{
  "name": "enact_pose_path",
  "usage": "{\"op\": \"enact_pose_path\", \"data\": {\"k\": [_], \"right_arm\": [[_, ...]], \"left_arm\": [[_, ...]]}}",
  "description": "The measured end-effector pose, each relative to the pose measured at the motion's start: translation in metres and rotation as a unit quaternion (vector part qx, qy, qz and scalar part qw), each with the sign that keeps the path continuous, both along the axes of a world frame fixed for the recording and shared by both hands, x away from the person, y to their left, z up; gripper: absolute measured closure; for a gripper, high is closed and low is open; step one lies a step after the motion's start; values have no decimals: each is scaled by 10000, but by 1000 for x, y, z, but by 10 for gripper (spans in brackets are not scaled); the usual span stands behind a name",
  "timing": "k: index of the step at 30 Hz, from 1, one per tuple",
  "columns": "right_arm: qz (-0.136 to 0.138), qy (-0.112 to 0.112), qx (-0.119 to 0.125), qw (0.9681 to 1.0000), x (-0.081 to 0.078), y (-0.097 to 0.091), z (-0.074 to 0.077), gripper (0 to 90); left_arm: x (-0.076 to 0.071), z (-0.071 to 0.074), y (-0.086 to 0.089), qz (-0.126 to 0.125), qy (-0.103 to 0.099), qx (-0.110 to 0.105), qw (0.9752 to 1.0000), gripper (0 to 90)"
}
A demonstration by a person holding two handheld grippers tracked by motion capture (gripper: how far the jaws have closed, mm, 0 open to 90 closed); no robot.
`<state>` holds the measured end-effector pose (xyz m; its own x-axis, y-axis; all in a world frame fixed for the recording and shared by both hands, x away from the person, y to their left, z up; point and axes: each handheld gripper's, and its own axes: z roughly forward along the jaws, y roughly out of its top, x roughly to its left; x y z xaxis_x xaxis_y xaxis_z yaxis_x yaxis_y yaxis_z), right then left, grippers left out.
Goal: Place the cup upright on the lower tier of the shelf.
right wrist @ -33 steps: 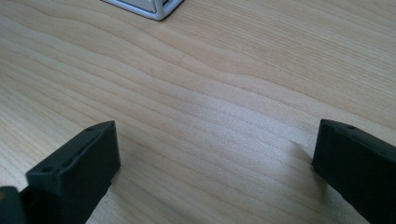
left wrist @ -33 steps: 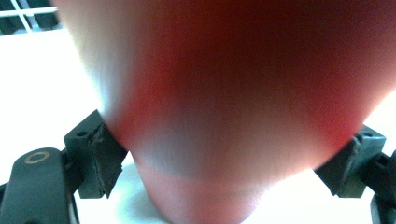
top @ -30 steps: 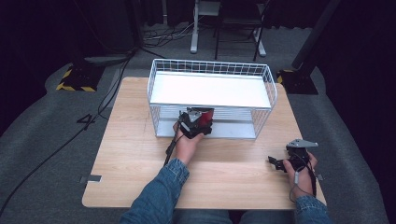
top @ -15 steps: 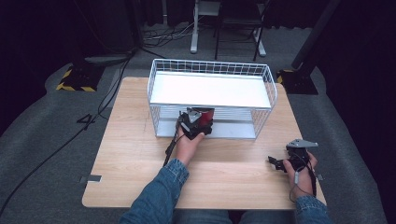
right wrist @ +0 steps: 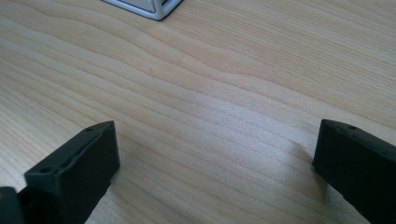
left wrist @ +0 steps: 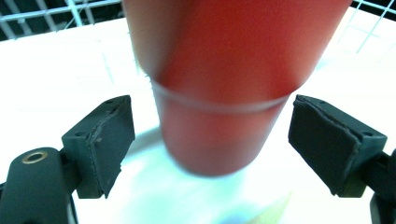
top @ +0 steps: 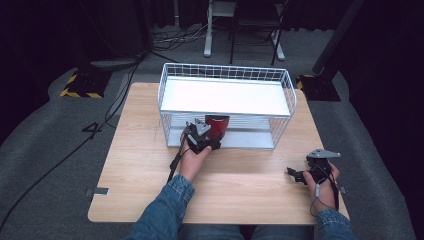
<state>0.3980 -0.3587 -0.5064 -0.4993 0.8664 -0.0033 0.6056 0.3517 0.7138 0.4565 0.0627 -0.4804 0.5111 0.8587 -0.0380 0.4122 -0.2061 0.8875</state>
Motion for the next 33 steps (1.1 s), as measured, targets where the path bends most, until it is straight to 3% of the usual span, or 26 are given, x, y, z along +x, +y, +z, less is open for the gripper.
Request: {"op": "enact_pose_path", "data": {"k": [5, 10, 17, 19, 23, 27, 33], "right_arm": [[-1, 0, 0, 10000, 0, 0, 0, 6], [-2, -3, -2, 10000, 0, 0, 0, 6], [-4, 1, -8, 10000, 0, 0, 0, 4], [-5, 2, -8, 10000, 0, 0, 0, 4], [-5, 3, -9, 10000, 0, 0, 0, 4], [-7, 3, -9, 10000, 0, 0, 0, 4], [-6, 2, -13, 10000, 0, 0, 0, 4]], "left_arm": [[-12, 5, 11, -90, 50, -86, 9999, 155], [-33, 15, 27, -129, -106, -222, 9996, 155], [-52, 26, 37, -127, -163, -155, 9997, 155], [-63, 29, 44, -192, -305, -242, 9991, 154], [-73, 33, 52, -192, -403, -222, 9988, 154], [-82, 37, 59, -352, -264, -114, 9990, 154], [-95, 40, 71, -466, -231, 105, 9986, 153]]}}
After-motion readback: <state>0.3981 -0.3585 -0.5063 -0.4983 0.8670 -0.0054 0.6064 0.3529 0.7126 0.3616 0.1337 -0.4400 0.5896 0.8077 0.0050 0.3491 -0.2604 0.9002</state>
